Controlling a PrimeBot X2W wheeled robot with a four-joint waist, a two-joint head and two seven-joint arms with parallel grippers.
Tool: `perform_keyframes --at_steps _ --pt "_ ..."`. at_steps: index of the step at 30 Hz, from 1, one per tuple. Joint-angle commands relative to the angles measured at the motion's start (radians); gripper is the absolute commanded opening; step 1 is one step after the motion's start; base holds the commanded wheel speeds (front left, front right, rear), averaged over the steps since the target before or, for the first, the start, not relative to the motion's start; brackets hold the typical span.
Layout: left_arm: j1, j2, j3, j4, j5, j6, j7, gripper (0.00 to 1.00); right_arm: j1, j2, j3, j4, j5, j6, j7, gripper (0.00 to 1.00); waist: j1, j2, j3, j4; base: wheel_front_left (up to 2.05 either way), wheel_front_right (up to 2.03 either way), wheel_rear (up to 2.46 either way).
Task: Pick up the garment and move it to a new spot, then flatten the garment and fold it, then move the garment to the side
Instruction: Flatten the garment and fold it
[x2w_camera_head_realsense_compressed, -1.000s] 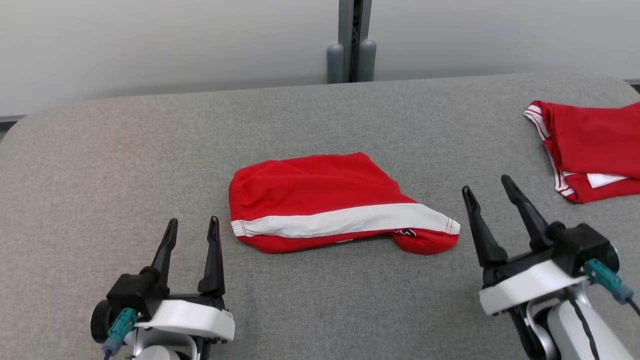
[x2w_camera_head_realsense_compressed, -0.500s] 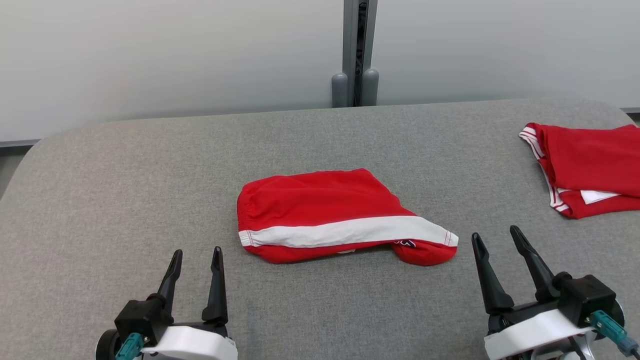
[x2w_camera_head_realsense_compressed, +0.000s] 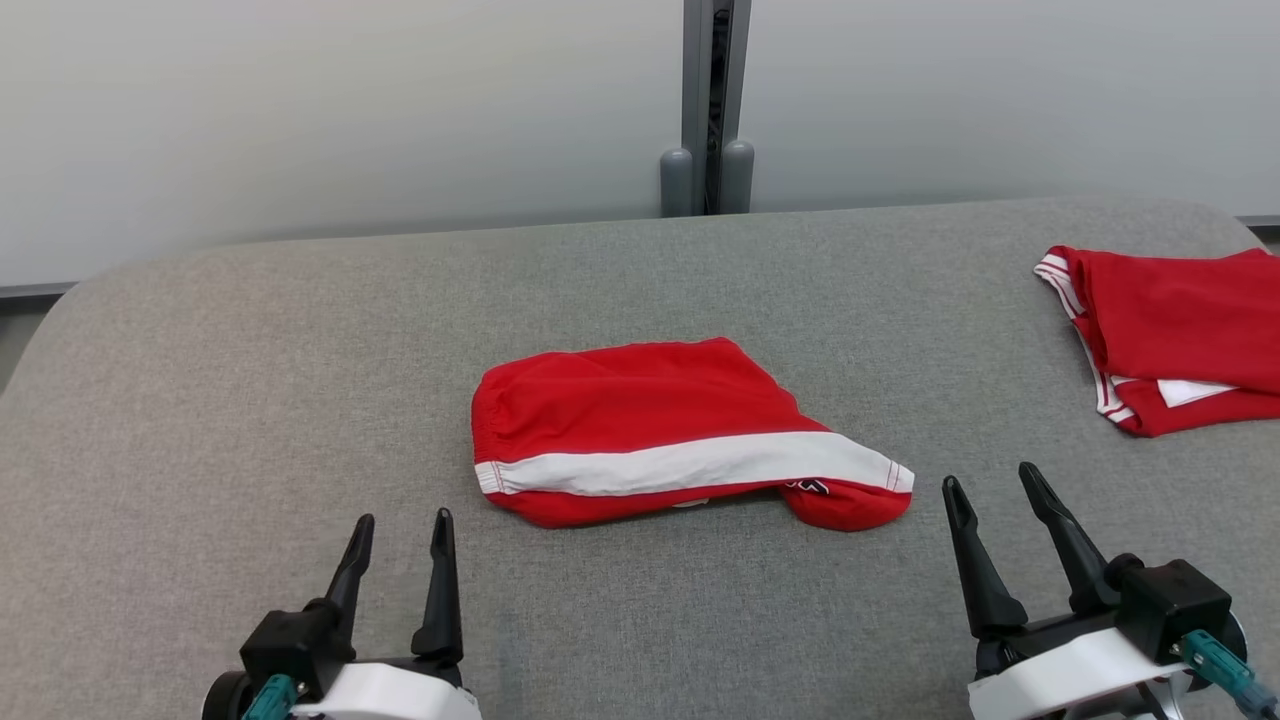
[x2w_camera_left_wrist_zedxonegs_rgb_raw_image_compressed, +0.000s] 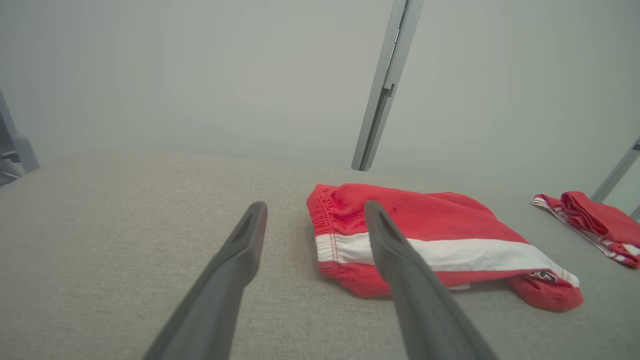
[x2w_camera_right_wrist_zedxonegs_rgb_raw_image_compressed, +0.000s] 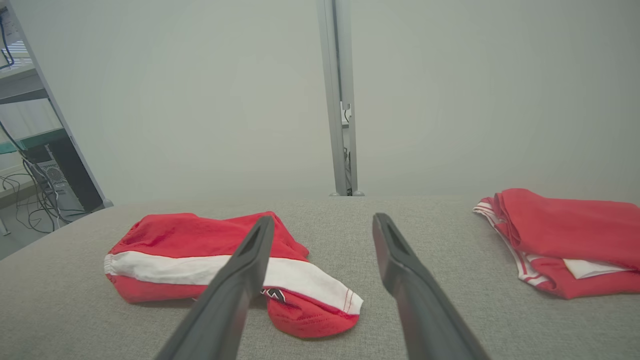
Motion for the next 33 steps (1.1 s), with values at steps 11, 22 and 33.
perform_keyframes --at_steps 11,22,33 --pt "-0.208 0.004 -0.073 0.297 -0.015 -0.088 0.003 1.0 -0.056 -0.022 0.016 -0.013 0.008 0.0 -0.005 1.0 0.0 -0.0001 0.082 -0.002 0.0 0.0 0.0" --pt "-0.41 0.004 -0.13 0.564 -0.112 -0.136 -0.002 1.0 -0.087 -0.049 0.031 -0.016 0.017 0.0 -0.004 1.0 0.0 -0.0001 0.129 -0.02 0.0 0.0 0.0" --pt "-0.474 0.004 -0.156 0.648 -0.153 -0.149 -0.004 0.75 -0.104 -0.059 0.038 -0.013 0.018 0.0 -0.004 1.0 0.0 -0.0001 0.141 -0.028 0.0 0.0 0.0"
